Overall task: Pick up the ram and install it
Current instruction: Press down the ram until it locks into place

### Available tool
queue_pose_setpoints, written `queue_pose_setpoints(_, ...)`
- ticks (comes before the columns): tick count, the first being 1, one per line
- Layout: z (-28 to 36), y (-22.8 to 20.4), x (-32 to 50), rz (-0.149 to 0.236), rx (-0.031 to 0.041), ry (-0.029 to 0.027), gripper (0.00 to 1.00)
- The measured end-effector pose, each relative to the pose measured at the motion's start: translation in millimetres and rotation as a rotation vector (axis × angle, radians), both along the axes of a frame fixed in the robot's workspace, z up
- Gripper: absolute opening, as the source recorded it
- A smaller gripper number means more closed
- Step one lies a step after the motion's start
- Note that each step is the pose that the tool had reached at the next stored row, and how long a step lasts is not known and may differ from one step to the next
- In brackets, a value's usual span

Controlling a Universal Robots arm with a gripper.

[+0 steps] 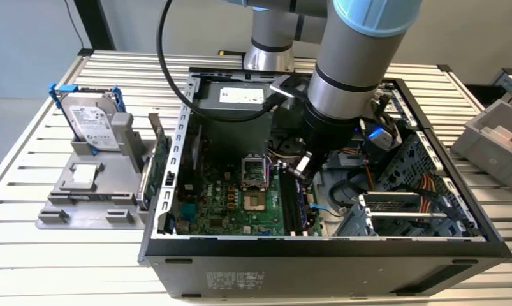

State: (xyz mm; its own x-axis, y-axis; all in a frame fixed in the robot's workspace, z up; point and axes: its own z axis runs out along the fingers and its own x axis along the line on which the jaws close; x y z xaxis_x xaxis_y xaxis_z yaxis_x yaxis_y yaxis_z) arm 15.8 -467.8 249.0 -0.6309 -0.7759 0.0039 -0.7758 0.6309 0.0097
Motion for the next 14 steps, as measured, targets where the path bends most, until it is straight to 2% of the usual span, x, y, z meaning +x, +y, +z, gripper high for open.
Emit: queue_pose_setpoints(14, 0.0, 0.0, 0.0, 0.247, 0.0002, -0.0004, 0.00)
